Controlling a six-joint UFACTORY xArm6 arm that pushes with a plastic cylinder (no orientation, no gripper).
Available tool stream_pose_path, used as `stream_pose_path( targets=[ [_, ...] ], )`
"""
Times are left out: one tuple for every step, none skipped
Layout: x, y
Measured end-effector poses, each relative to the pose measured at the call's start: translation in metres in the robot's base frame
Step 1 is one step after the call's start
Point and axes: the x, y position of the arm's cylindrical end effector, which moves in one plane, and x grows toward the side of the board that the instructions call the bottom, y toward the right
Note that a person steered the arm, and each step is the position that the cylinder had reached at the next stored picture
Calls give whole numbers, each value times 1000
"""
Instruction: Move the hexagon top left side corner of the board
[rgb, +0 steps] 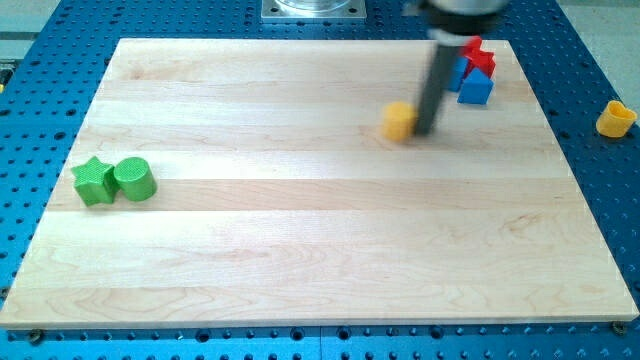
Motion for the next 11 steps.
stream_pose_path(
  targets=[
    [-5,-142],
    [6,-194],
    [2,-292],
    [-50,-319],
    [-41,-313],
    [-15,-374],
    [-64,-355],
    [-112,-297],
    [-15,-235],
    [139,-204],
    [139,-325]
  ],
)
